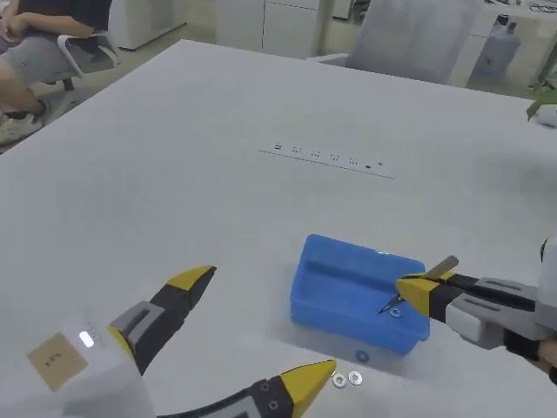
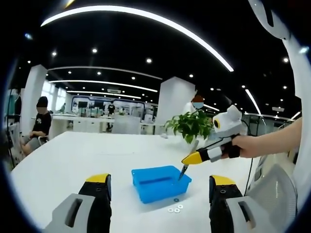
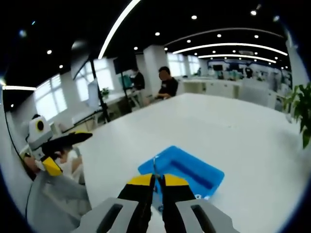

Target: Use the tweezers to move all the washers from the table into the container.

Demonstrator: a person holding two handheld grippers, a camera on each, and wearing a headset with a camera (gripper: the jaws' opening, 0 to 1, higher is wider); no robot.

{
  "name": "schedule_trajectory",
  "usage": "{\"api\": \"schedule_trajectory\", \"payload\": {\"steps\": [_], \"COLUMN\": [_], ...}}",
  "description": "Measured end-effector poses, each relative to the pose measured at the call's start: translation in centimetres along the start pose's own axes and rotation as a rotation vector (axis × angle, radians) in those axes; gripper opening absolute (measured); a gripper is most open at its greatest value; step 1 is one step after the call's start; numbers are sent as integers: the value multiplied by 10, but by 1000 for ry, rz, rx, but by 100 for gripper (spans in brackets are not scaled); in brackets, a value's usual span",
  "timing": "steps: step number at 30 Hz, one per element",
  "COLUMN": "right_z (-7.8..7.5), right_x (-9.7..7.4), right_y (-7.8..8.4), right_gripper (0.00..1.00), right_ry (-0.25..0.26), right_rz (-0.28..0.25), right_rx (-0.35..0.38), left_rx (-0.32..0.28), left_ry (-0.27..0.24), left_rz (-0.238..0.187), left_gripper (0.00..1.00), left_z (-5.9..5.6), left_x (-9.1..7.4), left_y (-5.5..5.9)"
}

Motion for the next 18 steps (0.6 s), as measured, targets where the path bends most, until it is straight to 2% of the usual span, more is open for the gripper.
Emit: {"api": "schedule_trajectory", "payload": {"steps": [3,4,7,15,18], "right_z": [6,6,5,3,2], "right_x": [5,9,17,31,35], "right_y": [8,12,22,39,44], "right_gripper": [3,3,3,3,3], "right_ry": [-16,-20,-16,-18,-13], "right_rz": [40,64,92,122,137], "right_rx": [-45,-63,-87,-151,-153], "left_rx": [7,6,6,12,18], "left_ry": [4,4,5,7,6], "left_rz": [3,6,7,18,20], "left_gripper": [84,84,83,83,82], "left_z": [-1,-1,-2,-2,-2], "left_x": [0,0,1,0,0], "left_y": [0,0,0,1,1]}}
Point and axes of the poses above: the centre of the closed fingertips' face, and the gripper's own axes: x roughly forward along the fingers, z roughly to its left, y roughly out of its underside, the point moved 10 cm from there along -x, roughly backward along the fingers, and after that the axes turned 7 degrees about y, right-handed, at the moved point
